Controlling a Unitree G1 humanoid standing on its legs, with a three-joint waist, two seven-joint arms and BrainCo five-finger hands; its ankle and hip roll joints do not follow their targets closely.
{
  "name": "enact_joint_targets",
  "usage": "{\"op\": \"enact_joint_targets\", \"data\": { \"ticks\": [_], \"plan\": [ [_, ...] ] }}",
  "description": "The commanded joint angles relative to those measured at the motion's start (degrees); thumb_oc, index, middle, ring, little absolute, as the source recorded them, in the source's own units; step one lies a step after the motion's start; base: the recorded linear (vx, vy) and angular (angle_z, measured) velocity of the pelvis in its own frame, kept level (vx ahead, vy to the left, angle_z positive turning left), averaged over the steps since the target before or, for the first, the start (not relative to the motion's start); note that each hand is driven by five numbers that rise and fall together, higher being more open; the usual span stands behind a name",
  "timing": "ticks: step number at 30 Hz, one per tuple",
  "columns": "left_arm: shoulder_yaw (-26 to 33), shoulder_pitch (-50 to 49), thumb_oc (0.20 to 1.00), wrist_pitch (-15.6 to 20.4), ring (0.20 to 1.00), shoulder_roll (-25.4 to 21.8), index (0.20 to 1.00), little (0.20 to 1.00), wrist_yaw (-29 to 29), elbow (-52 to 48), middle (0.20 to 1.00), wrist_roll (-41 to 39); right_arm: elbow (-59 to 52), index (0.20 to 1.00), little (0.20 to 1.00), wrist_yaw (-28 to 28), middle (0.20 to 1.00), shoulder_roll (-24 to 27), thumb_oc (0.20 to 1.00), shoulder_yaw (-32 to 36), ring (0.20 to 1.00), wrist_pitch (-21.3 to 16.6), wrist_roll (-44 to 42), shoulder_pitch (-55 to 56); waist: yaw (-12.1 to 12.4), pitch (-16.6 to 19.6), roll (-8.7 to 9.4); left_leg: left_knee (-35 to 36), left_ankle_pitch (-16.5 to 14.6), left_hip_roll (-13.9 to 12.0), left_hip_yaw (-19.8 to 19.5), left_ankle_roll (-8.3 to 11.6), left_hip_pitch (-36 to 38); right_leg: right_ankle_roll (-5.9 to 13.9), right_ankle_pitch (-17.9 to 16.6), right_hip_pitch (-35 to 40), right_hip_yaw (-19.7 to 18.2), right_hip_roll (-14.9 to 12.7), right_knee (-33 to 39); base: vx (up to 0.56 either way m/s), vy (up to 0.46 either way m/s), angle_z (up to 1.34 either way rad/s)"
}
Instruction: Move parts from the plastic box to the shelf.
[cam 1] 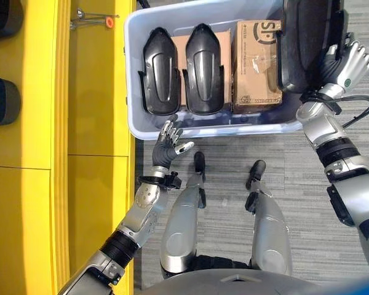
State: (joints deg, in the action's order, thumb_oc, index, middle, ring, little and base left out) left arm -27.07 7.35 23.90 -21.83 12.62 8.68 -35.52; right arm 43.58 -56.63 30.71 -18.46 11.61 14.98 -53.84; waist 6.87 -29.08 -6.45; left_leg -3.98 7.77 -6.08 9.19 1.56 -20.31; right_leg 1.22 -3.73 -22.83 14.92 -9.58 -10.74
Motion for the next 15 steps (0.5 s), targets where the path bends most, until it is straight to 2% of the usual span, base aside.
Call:
{"op": "enact_joint_targets", "data": {
  "ticks": [1,4,8,9,11,15],
  "plan": [
    [0.03,-1.16,1.0,3.63,1.0,-0.76,1.0,1.0,-2.56,-3.19,1.0,-0.38,-5.76,0.2,0.2,1.05,0.2,4.86,0.2,0.05,0.2,-3.55,2.95,-3.51,0.92,-0.71,-0.17,-1.16,-2.03,-0.87,-2.41,1.89,0.83,3.02,3.38,2.92,-1.38,-1.52,-2.75,0.0,0.0,0.0],
    [0.51,-1.49,1.0,3.54,1.0,-0.64,1.0,1.0,-2.95,-2.92,1.0,-0.22,-5.34,0.2,0.2,2.65,0.2,4.62,0.2,-0.11,0.2,-4.61,1.69,-3.14,1.01,-0.71,-0.13,-0.2,-1.8,-1.09,-2.41,2.09,2.71,3.01,3.34,4.9,-1.24,-1.47,-1.82,0.01,-0.001,-0.01],
    [1.15,-1.66,1.0,2.76,1.0,-0.57,1.0,1.0,-2.42,-2.52,1.0,0.55,-6.36,0.2,0.2,7.69,0.2,2.93,0.2,0.36,0.2,-8.71,-5.33,-2.61,1.1,-0.71,-0.17,0.77,-1.67,-1.19,-2.47,2.24,5.41,2.88,3.69,7.62,-0.96,-1.49,-1.38,0.04,0.017,0.0],
    [2.03,-2.49,1.0,2.56,1.0,-0.54,1.0,1.0,-2.69,-2.15,1.0,0.94,-8.93,0.2,0.2,13.36,0.2,1.1,0.2,1.23,0.2,-12.01,-11.92,-1.0,1.02,-0.42,-0.02,1.63,-1.72,-1.25,-2.35,2.35,7.32,2.85,4.2,9.38,-0.78,-1.71,-1.18,0.09,0.039,-0.01],
    [3.81,-4.66,1.0,2.11,1.0,-0.01,1.0,1.0,-2.56,-1.83,1.0,2.04,-16.64,0.2,0.2,22.37,0.2,-3.14,0.2,2.29,0.2,-14.5,-21.92,4.88,0.8,1.75,0.47,3.37,-1.0,-1.9,-2.27,2.77,9.93,2.6,4.06,12.52,-0.28,-1.81,0.37,0.15,0.045,-0.03],
    [6.87,-9.26,1.0,2.02,1.0,0.94,1.0,1.0,-4.0,-1.2,1.0,3.75,-28.31,0.2,0.2,30.91,0.2,-9.07,0.2,-0.07,0.2,-13.07,-28.56,15.42,0.6,5.81,1.64,5.65,0.09,-2.66,-2.98,3.25,14.14,2.48,4.13,18.4,0.39,-1.8,2.81,0.15,0.046,0.08]
  ]
}}
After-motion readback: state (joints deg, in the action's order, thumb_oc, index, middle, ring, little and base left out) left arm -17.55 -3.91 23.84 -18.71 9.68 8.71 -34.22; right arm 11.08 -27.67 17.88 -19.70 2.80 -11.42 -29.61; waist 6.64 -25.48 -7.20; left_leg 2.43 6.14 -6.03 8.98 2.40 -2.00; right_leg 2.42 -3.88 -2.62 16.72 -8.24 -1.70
